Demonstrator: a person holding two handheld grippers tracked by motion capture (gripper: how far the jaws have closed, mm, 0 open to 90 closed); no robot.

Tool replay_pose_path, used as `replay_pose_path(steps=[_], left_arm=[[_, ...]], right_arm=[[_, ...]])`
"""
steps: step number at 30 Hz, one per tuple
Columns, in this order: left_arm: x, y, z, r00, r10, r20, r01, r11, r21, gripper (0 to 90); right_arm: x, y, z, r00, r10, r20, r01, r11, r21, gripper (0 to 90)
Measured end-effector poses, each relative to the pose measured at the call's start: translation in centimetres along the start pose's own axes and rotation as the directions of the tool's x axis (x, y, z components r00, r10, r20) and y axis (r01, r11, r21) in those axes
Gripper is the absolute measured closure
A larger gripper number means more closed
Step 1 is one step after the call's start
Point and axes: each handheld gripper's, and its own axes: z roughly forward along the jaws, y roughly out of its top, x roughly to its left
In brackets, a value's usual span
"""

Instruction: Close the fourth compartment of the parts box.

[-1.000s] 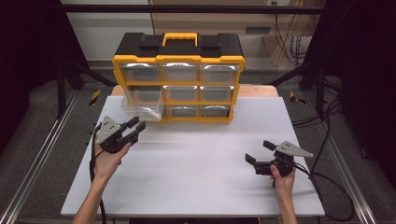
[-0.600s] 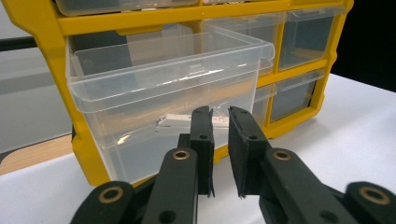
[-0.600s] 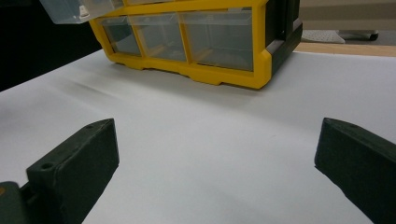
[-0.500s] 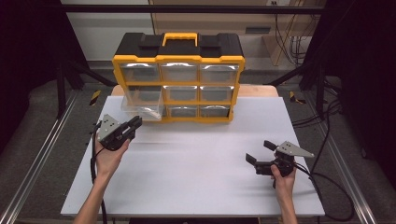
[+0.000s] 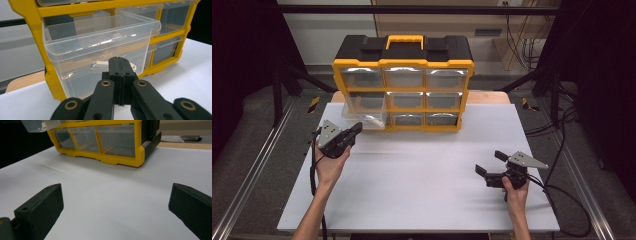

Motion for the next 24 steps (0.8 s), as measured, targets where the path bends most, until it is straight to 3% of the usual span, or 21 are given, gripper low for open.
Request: replay_pose_path(steps=[14,24], left_arm=[[0.1,0.5,0.8,0.9998,-0.02,-0.006,0.02,0.9998,-0.001,89.9],[0.1,0.6,1.1,0.9998,-0.007,-0.017,0.008,1.0,0.001,90.0]], right_arm=[[0.0,0.0,0.0,1.0,0.001,0.0,-0.001,1.0,0.001,0.3],[0.0,0.0,0.0,1.0,0.0,0.003,0.0,1.0,0.003,0.3]])
